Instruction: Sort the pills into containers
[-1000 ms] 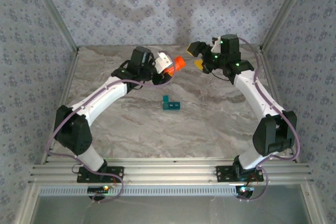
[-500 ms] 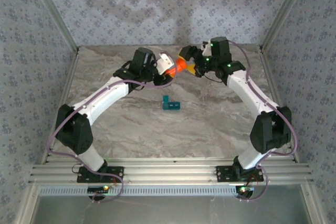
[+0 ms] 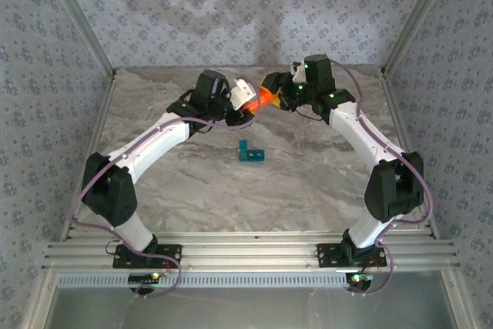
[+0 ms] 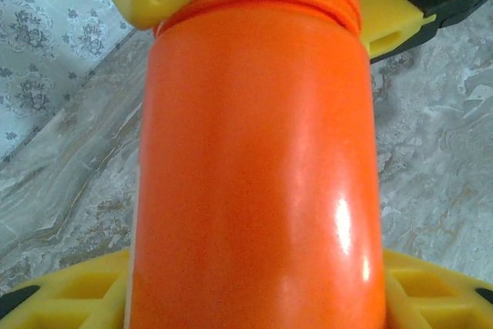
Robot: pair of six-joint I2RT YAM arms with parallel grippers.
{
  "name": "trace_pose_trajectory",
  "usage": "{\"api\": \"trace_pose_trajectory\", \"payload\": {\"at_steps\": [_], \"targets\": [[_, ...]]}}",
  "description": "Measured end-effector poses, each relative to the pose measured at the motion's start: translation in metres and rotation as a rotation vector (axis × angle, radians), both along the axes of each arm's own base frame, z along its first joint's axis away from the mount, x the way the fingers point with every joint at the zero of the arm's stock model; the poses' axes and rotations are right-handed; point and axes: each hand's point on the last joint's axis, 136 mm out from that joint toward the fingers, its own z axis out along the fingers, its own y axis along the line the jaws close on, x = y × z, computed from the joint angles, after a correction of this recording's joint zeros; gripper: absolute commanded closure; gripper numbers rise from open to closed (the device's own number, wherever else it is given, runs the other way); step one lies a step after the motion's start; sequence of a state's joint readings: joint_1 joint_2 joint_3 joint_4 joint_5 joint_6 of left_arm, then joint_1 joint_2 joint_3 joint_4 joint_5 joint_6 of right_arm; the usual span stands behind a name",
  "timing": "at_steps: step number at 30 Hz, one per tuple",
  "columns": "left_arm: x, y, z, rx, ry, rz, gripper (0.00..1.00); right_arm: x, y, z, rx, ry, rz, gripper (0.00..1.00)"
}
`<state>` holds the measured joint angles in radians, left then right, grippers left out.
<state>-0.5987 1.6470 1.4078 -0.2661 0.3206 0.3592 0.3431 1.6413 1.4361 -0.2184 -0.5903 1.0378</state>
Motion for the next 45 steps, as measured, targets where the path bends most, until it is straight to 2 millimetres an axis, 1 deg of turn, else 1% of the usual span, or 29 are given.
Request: {"api": "trace_pose_trajectory", "payload": {"at_steps": [5, 9, 13, 19, 23, 28, 32, 39, 45], "targets": [[0.001, -0.001, 0.001, -0.004, -0.004, 0.000, 1.00, 0.001, 0.000, 0.001, 0.003, -0.005, 0.000, 0.64], [0.001, -0.001, 0.003, -0.025, 0.009, -0.001, 1.00, 0.002, -0.001, 0.003, 0.008, -0.014, 0.004, 0.66], [0.002, -0.001, 0.009, -0.086, 0.048, -0.011, 1.00, 0.004, -0.002, 0.011, 0.017, -0.067, 0.035, 0.67], [-0.002, -0.003, 0.023, -0.211, 0.129, -0.047, 1.00, 0.003, 0.000, 0.032, 0.025, -0.231, 0.132, 0.67], [-0.007, -0.008, 0.035, -0.286, 0.169, -0.087, 1.00, -0.002, -0.002, 0.048, 0.005, -0.369, 0.208, 0.67], [-0.014, -0.012, 0.043, -0.342, 0.216, -0.130, 1.00, -0.010, -0.003, 0.057, -0.023, -0.480, 0.293, 0.68], [-0.018, -0.014, 0.045, -0.361, 0.238, -0.148, 1.00, -0.014, -0.005, 0.060, -0.024, -0.511, 0.329, 0.70], [-0.020, -0.016, 0.050, -0.378, 0.231, -0.170, 1.00, -0.017, -0.011, 0.064, 0.006, -0.523, 0.358, 0.71], [-0.020, -0.017, 0.053, -0.386, 0.221, -0.181, 1.00, -0.018, -0.015, 0.063, 0.037, -0.516, 0.367, 0.71]]}}
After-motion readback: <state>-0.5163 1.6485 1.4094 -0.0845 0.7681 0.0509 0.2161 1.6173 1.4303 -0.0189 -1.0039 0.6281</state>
